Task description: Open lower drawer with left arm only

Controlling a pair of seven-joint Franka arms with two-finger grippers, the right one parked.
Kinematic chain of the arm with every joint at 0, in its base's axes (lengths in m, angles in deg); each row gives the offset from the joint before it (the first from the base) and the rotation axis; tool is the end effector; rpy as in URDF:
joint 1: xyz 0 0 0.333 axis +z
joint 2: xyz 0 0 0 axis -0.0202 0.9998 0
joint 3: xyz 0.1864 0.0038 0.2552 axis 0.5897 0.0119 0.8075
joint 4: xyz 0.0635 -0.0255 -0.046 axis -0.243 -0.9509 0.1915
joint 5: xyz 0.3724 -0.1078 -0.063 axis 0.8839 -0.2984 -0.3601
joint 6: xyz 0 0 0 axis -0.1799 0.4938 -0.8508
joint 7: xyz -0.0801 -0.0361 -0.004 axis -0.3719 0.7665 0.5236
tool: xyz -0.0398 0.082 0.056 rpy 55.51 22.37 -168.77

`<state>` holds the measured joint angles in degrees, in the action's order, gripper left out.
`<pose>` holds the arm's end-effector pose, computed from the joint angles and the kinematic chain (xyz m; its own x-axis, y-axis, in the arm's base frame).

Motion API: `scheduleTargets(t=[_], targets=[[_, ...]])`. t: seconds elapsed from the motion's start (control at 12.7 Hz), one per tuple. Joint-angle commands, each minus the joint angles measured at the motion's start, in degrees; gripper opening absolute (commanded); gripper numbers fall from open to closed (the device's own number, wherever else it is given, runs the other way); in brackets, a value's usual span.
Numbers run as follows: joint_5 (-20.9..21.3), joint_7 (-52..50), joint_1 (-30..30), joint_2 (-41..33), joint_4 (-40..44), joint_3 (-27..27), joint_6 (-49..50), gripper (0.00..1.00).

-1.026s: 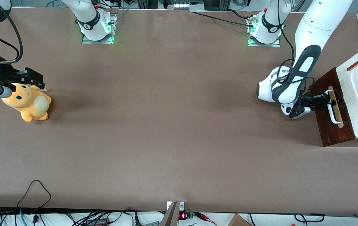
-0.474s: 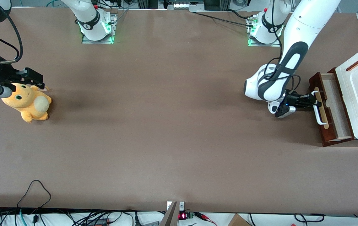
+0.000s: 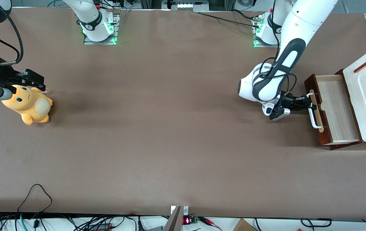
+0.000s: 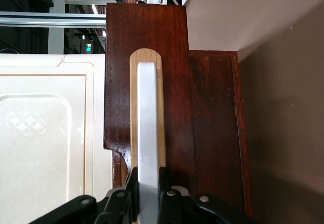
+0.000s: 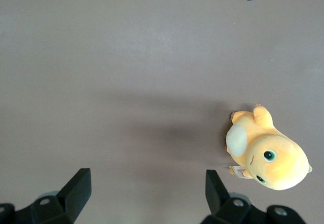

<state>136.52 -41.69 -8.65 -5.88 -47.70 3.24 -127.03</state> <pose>0.4910 -0.0919 0.1683 0.9768 -0.2143 -0.0033 -0.0284 -0.1142 -0.9931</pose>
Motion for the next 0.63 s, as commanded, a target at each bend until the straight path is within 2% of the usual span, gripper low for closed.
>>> scheduleTargets(t=[0.0,0.08,0.16,0.32,0.39,0.55], targets=[[0.2,4.25,-1.39,-0.12,2.42,-1.09,-1.21,0.33],[0.12,4.42,-1.13,-0.21,2.33,-1.0,-1.12,0.79],[0.12,4.42,-0.78,-0.38,2.42,-0.91,-1.29,0.98],[0.03,4.33,-0.51,-1.34,2.42,-0.91,-1.55,1.0],[-1.36,4.42,-0.51,-2.31,2.51,-1.0,-1.82,1.0],[-7.06,6.08,-0.42,-6.42,2.68,-1.0,-5.4,1.0]])
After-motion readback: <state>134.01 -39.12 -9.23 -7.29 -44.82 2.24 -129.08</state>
